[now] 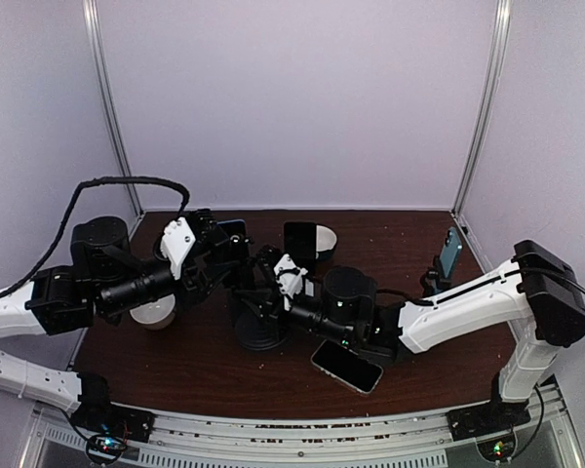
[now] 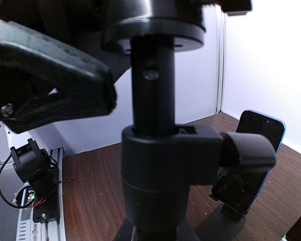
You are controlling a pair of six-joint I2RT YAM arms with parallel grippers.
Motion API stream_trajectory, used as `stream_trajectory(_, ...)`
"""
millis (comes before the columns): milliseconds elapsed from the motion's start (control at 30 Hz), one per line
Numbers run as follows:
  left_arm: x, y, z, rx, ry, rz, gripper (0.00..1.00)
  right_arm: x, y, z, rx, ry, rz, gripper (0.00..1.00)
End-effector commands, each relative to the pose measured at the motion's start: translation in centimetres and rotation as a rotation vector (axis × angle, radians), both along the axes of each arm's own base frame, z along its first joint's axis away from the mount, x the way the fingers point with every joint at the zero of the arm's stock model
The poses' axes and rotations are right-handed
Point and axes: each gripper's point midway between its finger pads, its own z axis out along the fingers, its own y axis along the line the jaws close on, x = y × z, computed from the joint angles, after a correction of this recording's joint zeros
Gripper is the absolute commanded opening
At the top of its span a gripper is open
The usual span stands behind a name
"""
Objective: Place the phone on the phone stand
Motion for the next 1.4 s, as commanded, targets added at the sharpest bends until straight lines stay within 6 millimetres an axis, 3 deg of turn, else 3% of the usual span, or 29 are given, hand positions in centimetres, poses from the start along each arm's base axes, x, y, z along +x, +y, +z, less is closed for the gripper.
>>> stream_trajectory(0, -0.4, 0.0, 0.6, -0.014, 0.014, -0.031, 0.29, -1.1, -0.8, 6.6, 0.149, -0.085, 0.03, 0.0)
stream_trajectory(33, -0.5, 0.0, 0.6, -0.005, 0.007, -0.037, 0.22, -1.2, -0.6, 6.4, 0.135, -0.086, 0.045, 0.0)
stream_trajectory(100, -0.4, 0.0, 0.5, 0.037, -0.006, -0.036, 0.16, -1.1, -0.8, 5.7, 0.104, -0.083, 0.044, 0.0)
stream_trajectory(167, -0.1, -0.1, -0.2, 0.098, -0.014, -0.025, 0.1, -0.7, -0.8, 4.3, 0.049, -0.08, 0.042, 0.09)
stream_trajectory(300, 1.1, -0.5, -2.0, 0.217, -0.027, 0.021, 0.07, 0.7, -1.2, 0.9, -0.029, -0.032, 0.058, 0.5)
stream_trajectory(400, 2.1, -0.5, -4.0, 0.325, -0.026, 0.089, 0.06, 1.9, -3.4, 0.1, 0.02, 0.031, 0.071, 0.69)
stream_trajectory(567, 2.8, -0.4, -6.8, 0.433, 0.011, 0.162, 0.0, 2.0, -6.5, -2.1, -0.091, 0.031, 0.034, 0.71)
stream_trajectory(633, 2.8, -0.6, -6.1, 0.346, 0.018, 0.172, 0.0, 1.7, -7.3, -3.0, -0.143, 0.022, 0.034, 0.71)
stream_trajectory(800, 1.6, -2.1, -1.2, 0.049, -0.005, 0.129, 0.0, 1.5, -8.1, -4.9, -0.216, 0.063, 0.015, 0.77)
stream_trajectory(900, 1.9, -3.2, -0.6, -0.005, -0.034, 0.177, 0.0, 1.8, -8.6, -5.2, -0.198, 0.095, -0.028, 0.77)
stream_trajectory(1133, 3.7, -5.6, -5.6, 0.008, -0.027, 0.315, 0.0, 3.2, -8.3, -6.9, -0.269, 0.09, -0.18, 0.77)
stream_trajectory(1267, 3.7, -5.2, -8.8, 0.066, -0.012, 0.338, 0.0, 4.0, -8.4, -6.6, -0.292, 0.085, -0.221, 0.77)
stream_trajectory(1367, 3.1, -4.4, -11.6, 0.148, 0.026, 0.323, 0.0, 3.1, -9.5, -6.0, -0.25, 0.06, -0.201, 0.77)
